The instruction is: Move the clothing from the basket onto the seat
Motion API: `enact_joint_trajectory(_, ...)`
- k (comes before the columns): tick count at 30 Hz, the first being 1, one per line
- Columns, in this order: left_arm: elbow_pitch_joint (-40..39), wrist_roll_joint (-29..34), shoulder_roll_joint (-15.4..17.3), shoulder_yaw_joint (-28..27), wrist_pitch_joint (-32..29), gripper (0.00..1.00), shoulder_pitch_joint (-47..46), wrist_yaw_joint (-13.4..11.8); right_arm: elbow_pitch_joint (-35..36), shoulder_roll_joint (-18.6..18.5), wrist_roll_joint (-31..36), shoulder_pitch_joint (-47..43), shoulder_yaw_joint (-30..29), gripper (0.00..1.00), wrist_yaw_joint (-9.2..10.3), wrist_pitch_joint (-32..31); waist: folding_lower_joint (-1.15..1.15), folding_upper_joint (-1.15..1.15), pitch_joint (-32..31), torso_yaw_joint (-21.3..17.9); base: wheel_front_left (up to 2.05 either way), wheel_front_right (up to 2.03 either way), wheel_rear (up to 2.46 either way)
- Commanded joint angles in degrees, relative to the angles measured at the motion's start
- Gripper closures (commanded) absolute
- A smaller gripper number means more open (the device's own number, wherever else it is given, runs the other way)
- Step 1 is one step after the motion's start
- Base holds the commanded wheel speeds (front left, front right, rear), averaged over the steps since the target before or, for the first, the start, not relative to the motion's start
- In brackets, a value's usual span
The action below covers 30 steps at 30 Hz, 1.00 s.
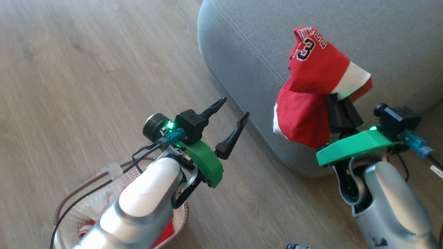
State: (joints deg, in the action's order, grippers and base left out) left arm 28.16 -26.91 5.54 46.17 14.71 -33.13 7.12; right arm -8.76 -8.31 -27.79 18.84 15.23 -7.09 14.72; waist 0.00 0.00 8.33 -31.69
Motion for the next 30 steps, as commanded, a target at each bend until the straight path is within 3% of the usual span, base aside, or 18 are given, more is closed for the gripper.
enact_joint_trajectory(1,-1.7,-0.2,1.0,-1.4,0.3,0.00,-2.9,0.4,2.5,0.3,0.5,1.1,0.1,1.00,-0.40,0.3,0.00,0.00,1.1,0.0,0.00,0.00,0.00)
enact_joint_trajectory(6,-2.8,0.7,2.3,-1.7,0.3,0.00,-3.3,0.4,2.6,0.4,0.9,4.0,-3.7,1.00,-0.40,0.3,0.00,0.00,4.2,-0.1,0.00,0.00,0.00)
enact_joint_trajectory(12,-3.3,1.9,4.4,-2.1,0.3,0.00,-4.1,0.4,-0.6,-2.6,2.5,12.3,-6.7,1.00,-0.40,0.3,0.00,0.00,9.2,-0.2,0.00,0.00,0.00)
enact_joint_trajectory(30,-3.1,3.9,7.2,1.6,0.3,0.00,-12.5,0.4,-12.8,-12.5,5.0,31.8,-16.0,1.00,-0.40,0.3,0.00,0.00,24.8,8.5,0.00,0.00,0.00)
